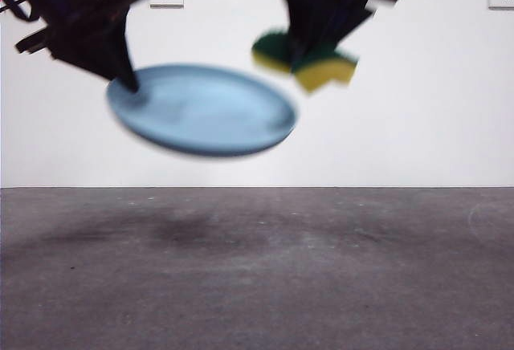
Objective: Pick up the plate,pick up the cloth,clean the plate with the cloth
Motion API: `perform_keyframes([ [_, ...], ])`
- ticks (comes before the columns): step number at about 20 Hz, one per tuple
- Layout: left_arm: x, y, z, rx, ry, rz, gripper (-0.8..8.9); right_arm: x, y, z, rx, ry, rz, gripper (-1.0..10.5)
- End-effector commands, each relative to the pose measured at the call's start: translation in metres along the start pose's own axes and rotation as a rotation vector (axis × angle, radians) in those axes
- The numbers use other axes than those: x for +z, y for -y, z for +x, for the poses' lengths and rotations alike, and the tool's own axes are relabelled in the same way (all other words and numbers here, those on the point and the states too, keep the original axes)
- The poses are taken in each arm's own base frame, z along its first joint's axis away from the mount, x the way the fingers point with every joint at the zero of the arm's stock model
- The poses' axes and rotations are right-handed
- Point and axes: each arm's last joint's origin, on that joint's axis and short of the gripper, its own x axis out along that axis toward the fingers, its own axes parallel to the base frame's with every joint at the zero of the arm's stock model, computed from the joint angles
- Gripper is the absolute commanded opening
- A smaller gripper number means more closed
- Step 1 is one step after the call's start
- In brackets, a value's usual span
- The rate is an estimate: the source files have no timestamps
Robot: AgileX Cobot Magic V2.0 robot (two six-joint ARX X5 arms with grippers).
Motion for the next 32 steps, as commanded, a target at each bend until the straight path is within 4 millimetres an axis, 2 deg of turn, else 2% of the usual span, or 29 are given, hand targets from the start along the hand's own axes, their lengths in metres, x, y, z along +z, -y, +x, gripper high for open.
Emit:
perform_keyframes([
  [1,-0.006,-0.008,0.02,0.088,-0.057,0.022,-0.09,0.0,0.005,-0.026,0.0,0.082,0.011,-0.2],
  [6,-0.02,-0.017,0.057,0.103,-0.164,0.016,-0.09,-0.002,0.013,-0.068,0.008,0.199,0.041,-0.2],
  [10,-0.039,-0.026,0.094,0.15,-0.275,0.019,-0.09,-0.008,0.019,-0.096,0.013,0.277,0.057,-0.2],
  [12,-0.049,-0.028,0.107,0.152,-0.328,0.013,-0.09,-0.01,0.02,-0.105,0.014,0.3,0.062,-0.2],
  [15,-0.053,-0.028,0.112,0.145,-0.349,0.013,0.26,-0.011,0.021,-0.107,-0.001,0.302,0.064,-0.2],
  [16,-0.052,-0.028,0.112,0.141,-0.347,0.013,1.47,-0.011,0.022,-0.107,-0.031,0.297,0.066,-0.2],
  [18,-0.053,-0.028,0.112,0.14,-0.351,0.011,5.2,-0.011,0.023,-0.103,-0.092,0.286,0.073,-0.2],
  [19,-0.053,-0.027,0.111,0.138,-0.355,0.012,5.85,-0.01,0.024,-0.1,-0.094,0.277,0.074,-0.2],
  [22,-0.053,-0.021,0.106,0.111,-0.369,-0.018,5.84,-0.006,0.026,-0.083,-0.109,0.231,0.086,-0.2],
  [25,-0.041,-0.003,0.084,0.039,-0.319,-0.018,5.84,-0.002,0.026,-0.053,-0.117,0.148,0.126,-0.2],
  [29,-0.018,0.021,0.028,-0.002,-0.158,0.012,5.84,-0.002,0.032,0.007,-0.16,-0.012,0.167,-0.2],
  [32,-0.013,0.031,-0.021,-0.025,-0.079,0.032,5.84,-0.009,0.046,0.059,-0.153,-0.158,0.195,-0.2],
])
